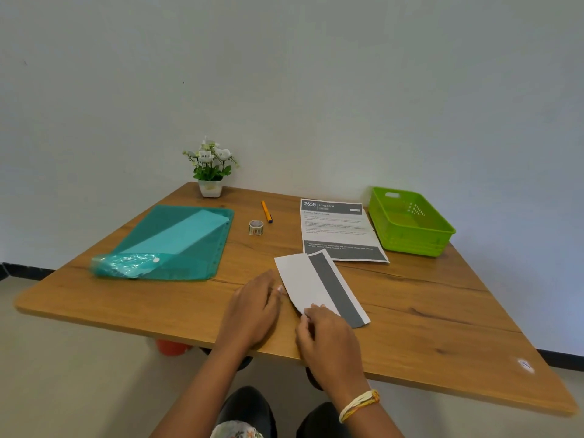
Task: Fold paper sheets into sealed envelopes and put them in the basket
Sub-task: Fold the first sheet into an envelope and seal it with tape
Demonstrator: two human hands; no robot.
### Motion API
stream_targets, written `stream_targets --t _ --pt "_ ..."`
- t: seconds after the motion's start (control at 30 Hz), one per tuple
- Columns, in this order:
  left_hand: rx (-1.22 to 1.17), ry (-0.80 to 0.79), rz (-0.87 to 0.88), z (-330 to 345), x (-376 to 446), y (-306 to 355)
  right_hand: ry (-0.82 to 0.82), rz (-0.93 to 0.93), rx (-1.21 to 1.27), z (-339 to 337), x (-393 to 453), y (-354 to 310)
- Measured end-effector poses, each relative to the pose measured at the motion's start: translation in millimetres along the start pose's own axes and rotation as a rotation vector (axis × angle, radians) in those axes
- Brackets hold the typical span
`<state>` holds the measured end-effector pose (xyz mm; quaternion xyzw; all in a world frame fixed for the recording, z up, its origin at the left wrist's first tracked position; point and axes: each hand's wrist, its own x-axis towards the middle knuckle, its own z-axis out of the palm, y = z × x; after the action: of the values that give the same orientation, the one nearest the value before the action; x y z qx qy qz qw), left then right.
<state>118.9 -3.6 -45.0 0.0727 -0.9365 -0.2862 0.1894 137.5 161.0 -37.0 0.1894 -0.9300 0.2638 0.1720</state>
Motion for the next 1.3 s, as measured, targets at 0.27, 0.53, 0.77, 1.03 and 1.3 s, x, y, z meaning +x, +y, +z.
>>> stream_targets --t 0.27,0.53,0.77,1.03,1.3 --pt "0.107 -0.035 0.124 7 4 -3 0.261 0.231 0.657 -16 2 0" --pt "0.273 -0.209 0.164 3 5 1 0.079 0.72 0.916 -22 27 28" --pt "0.209 -0.224 0.217 -2 3 4 -0.008 0.454 0.43 -26 57 59" --pt "0.178 -0.241 0.188 -1 3 4 -0.121 0.194 -0.06 -18 89 60" --pt "0.25 -0.17 0.193 4 5 0 -0.179 -0.026 -0.331 12 56 21"
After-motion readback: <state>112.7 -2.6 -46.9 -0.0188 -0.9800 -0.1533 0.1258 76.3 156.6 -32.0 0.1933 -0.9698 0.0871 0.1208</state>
